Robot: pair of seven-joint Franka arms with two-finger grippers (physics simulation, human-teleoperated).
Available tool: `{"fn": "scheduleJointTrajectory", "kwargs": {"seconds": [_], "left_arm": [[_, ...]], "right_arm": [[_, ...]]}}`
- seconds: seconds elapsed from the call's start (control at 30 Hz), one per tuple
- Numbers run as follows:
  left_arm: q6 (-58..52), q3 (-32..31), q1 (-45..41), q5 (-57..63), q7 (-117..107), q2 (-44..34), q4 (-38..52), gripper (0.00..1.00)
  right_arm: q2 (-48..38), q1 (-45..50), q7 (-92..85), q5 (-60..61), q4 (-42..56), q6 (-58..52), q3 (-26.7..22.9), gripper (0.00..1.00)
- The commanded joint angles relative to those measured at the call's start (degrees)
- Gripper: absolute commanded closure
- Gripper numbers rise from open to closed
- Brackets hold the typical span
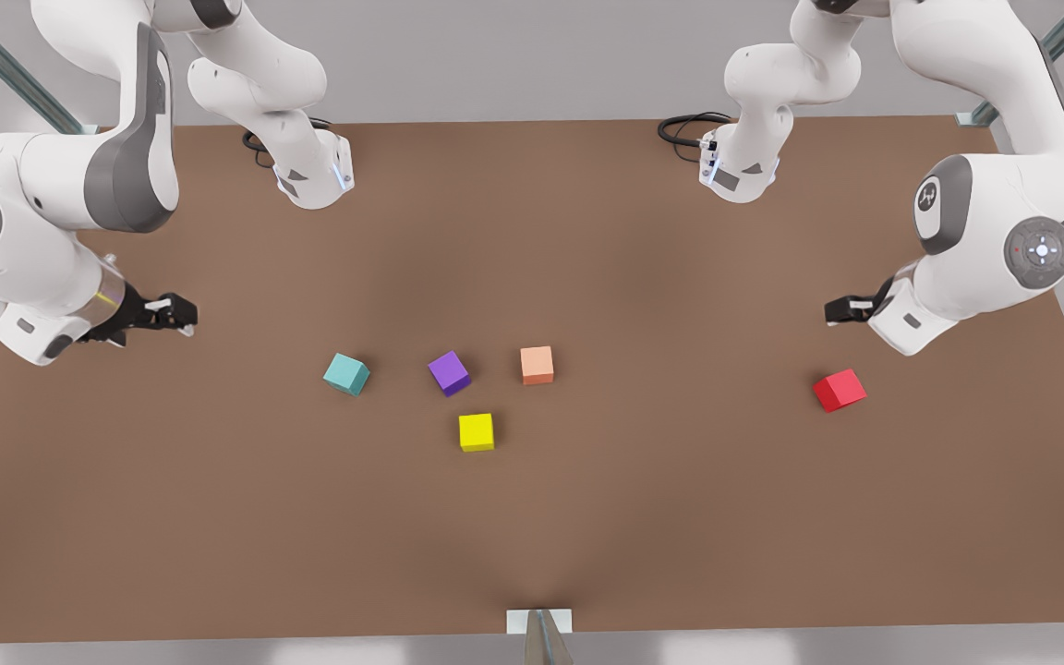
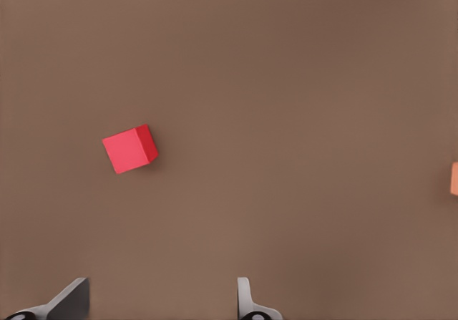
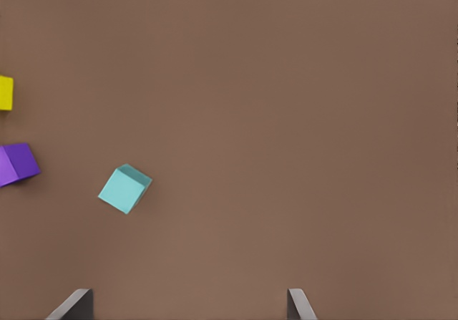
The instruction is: Pick up red wooden cube and pass to hand red wooden cube and place in blue wooden cube
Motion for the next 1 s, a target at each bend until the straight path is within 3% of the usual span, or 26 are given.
{"fn": "scheduleJointTrajectory", "kwargs": {"seconds": [0.0, 0.07, 0.1, 0.17, 0.23, 0.4, 0.97], "left_arm": [[2.63, -0.01, 0.02, 0.08, -0.78, -0.04, 0.03, 0.0], [3.25, 0.08, 0.11, 0.17, -0.78, 1.7, 0.03, 0.0], [10.62, 3.24, 0.29, 0.17, -0.78, 9.18, 0.03, 0.0], [19.06, 4.83, 0.55, -0.18, -1.04, 16.65, -0.15, 0.0], [24.43, 5.62, 1.43, -0.45, -1.22, 20.35, -1.11, 0.0], [37.17, 7.9, 3.19, -3.35, -3.59, 22.81, -8.85, 0.0], [39.64, 9.22, 4.68, -3.35, -3.24, 23.69, -16.58, 0.0]], "right_arm": [[-0.07, -0.01, -2.91, -0.04, -0.05, 3.1, -0.02, 0.0], [0.02, -0.01, -3.43, -0.57, -0.05, 3.1, -0.02, 0.0], [-0.07, -0.01, -3.52, -0.39, -0.57, 3.1, -0.11, 0.0], [-0.07, 0.26, -3.52, -0.39, -0.57, 3.1, -0.11, 0.0], [1.16, 0.26, -3.26, -0.22, -0.66, 2.84, -0.2, 0.0], [1.95, 0.87, -3.0, 1.97, -0.57, 2.04, -0.02, 0.0], [2.13, 1.05, -2.91, 3.21, -1.45, 2.66, -0.02, 0.0]]}}
